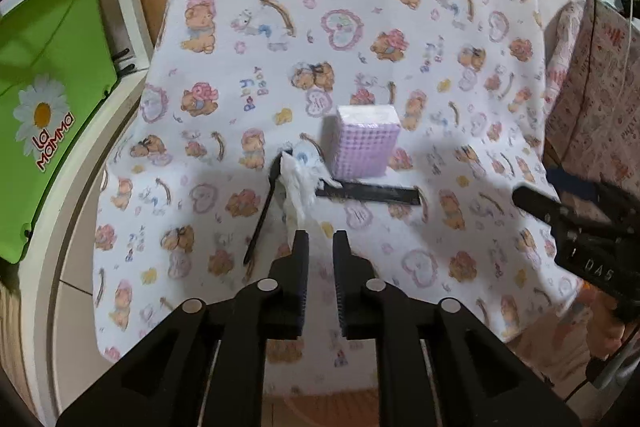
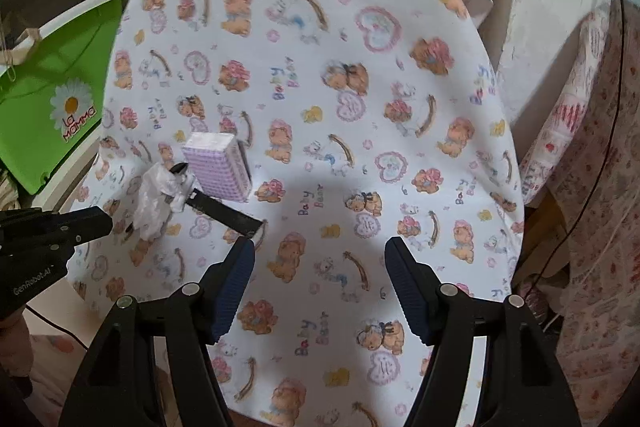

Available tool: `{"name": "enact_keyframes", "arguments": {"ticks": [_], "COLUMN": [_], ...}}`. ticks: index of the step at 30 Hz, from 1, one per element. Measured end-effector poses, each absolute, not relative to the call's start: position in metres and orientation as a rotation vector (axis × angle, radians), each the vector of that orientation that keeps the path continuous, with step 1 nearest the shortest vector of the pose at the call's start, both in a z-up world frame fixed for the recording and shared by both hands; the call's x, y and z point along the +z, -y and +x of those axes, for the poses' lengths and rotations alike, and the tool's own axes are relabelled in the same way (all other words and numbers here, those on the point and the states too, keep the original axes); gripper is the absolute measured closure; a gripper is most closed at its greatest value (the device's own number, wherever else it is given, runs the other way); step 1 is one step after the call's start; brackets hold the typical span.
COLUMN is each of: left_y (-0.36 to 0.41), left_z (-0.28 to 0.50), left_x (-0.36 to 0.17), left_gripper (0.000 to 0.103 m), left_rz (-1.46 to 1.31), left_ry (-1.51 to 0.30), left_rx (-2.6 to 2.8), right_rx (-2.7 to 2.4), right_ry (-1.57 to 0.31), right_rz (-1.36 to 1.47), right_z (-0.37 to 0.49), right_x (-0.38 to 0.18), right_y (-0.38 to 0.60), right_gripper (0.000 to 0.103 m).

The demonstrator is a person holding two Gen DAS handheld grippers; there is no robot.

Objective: Collect trash
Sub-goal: 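Close the left tool on the crumpled white plastic beside the tissue box, then grasp the purple checked tissue box with the right tool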

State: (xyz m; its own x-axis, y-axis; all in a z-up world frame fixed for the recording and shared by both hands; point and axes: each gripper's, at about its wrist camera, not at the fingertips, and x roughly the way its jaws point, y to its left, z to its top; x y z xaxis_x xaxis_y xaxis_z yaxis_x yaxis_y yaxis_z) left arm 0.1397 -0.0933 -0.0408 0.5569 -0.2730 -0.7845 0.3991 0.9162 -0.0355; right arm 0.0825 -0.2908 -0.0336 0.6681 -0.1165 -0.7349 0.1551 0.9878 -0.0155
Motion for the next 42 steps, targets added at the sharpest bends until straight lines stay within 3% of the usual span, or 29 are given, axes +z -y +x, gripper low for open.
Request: {"name": "enact_keyframes", "arguments": {"ticks": [1, 3, 5, 8, 13, 15, 16, 17, 18, 21, 29, 32, 42], "left_y": [0.092, 0.092, 0.097, 0.105, 0.107, 0.107, 0.105, 0.103, 0.102, 0.101, 0.092, 0.082, 0.039], "left_z": [0.141, 0.152, 0.164, 0.176, 0.200, 0.207, 0.212, 0.215, 0.216, 0.212, 0.170, 0.161, 0.180], "left_x": [-0.044, -0.048, -0.051, -0.059, -0.073, -0.077, -0.079, -0.079, -0.078, -0.071, -0.022, -0.005, -0.002], "left_gripper": [0.080, 0.056, 0.044, 0.038, 0.038, 0.041, 0.048, 0.071, 0.087, 0.098, 0.100, 0.099, 0.099], "left_rz": [0.133, 0.103, 0.113, 0.150, 0.094, 0.074, 0.053, 0.019, -0.006, -0.004, 0.066, 0.057, -0.017], "left_ry": [-0.888, -0.896, -0.900, -0.914, -0.976, -0.999, -1.027, -1.047, -1.054, -1.030, -0.823, -0.752, -0.779], "left_rx": [-0.395, -0.408, -0.438, -0.429, -0.395, -0.383, -0.373, -0.376, -0.391, -0.404, -0.394, -0.380, -0.272], "right_rx": [-0.168, -0.168, -0.142, -0.131, -0.142, -0.139, -0.145, -0.153, -0.163, -0.175, -0.180, -0.174, -0.167], "right_ry": [-0.841, -0.889, -0.907, -0.906, -0.915, -0.920, -0.920, -0.919, -0.917, -0.914, -0.865, -0.835, -0.764], "right_rz": [0.053, 0.080, 0.125, 0.138, 0.153, 0.173, 0.175, 0.170, 0.162, 0.149, 0.100, 0.110, 0.213], "right_z": [0.084, 0.091, 0.095, 0.099, 0.108, 0.111, 0.111, 0.112, 0.112, 0.111, 0.107, 0.110, 0.144], "right_x": [-0.040, -0.050, -0.054, -0.055, -0.058, -0.059, -0.060, -0.061, -0.061, -0.062, -0.056, -0.051, -0.042], "right_y": [0.293, 0.299, 0.302, 0.304, 0.306, 0.307, 0.308, 0.308, 0.309, 0.309, 0.301, 0.295, 0.270], "right_gripper": [0.033, 0.033, 0.033, 0.033, 0.033, 0.033, 0.033, 0.033, 0.033, 0.033, 0.033, 0.023, 0.017]}}
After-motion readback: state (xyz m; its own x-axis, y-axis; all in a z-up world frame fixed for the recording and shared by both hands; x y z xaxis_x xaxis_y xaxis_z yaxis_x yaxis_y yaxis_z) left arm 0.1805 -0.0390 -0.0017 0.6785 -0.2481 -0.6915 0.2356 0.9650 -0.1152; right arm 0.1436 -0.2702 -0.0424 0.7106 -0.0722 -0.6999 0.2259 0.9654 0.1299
